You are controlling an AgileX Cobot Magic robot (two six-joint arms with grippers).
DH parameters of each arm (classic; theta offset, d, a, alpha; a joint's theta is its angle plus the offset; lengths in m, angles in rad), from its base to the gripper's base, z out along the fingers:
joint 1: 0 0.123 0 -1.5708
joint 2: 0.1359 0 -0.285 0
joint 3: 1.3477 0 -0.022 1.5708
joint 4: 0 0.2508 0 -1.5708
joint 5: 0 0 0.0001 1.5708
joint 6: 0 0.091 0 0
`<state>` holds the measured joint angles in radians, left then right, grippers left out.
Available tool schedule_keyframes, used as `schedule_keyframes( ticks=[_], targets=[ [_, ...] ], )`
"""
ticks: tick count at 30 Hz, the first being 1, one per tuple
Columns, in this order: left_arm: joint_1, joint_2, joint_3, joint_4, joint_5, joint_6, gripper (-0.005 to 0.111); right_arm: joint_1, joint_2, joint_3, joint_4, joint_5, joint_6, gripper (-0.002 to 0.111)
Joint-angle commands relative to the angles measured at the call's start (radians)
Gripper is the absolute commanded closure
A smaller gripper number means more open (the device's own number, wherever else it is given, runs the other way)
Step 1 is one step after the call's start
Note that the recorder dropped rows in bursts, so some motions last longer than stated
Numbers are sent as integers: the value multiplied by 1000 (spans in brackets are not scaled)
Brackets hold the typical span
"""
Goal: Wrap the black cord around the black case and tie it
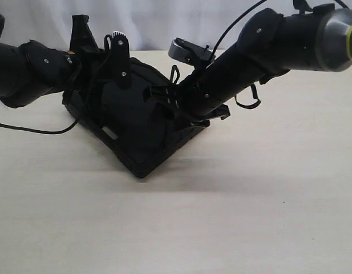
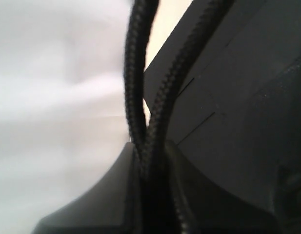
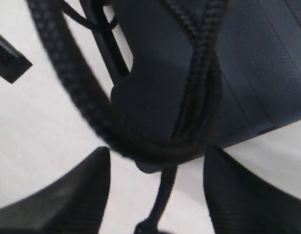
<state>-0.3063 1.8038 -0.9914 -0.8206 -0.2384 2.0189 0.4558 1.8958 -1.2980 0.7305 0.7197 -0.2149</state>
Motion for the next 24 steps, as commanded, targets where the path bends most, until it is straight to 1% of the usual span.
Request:
schedule_keyframes(
  ticks=[1, 2, 3, 8, 10, 13, 17, 19, 20, 22, 24],
  targets=[
    [-8, 2, 0, -2, -1, -33, 107, 1, 23, 6, 68, -14, -57, 88],
    [-8, 2, 0, -2, -1, -43, 107, 1, 22, 6, 68, -12, -57, 99],
    [-8, 2, 0, -2, -1, -62, 107, 1, 12, 6, 68, -9, -61, 104],
    [-8, 2, 0, -2, -1, -90, 107, 1, -43, 6, 16, 11, -59, 104],
    [-8, 2, 0, -2, -6, -121, 104, 1, -64, 6, 5, 26, -59, 104],
    [-8, 2, 0, -2, -8, -222, 92, 1, -103, 6, 5, 46, -55, 104],
    [-8, 2, 0, -20, -30, -443, 62, 1, -174, 6, 10, 44, -55, 104],
    [-8, 2, 0, -109, -75, -515, 49, 1, -212, 6, 20, 35, -55, 104],
    [-8, 2, 0, -177, -94, -519, 45, 1, -228, 6, 25, 28, -55, 104],
    [-8, 2, 0, -305, -118, -513, 40, 1, -265, 6, 43, 5, -55, 104],
    [-8, 2, 0, -438, -161, -452, 39, -1, -300, 6, 51, -29, -55, 104]
  ],
)
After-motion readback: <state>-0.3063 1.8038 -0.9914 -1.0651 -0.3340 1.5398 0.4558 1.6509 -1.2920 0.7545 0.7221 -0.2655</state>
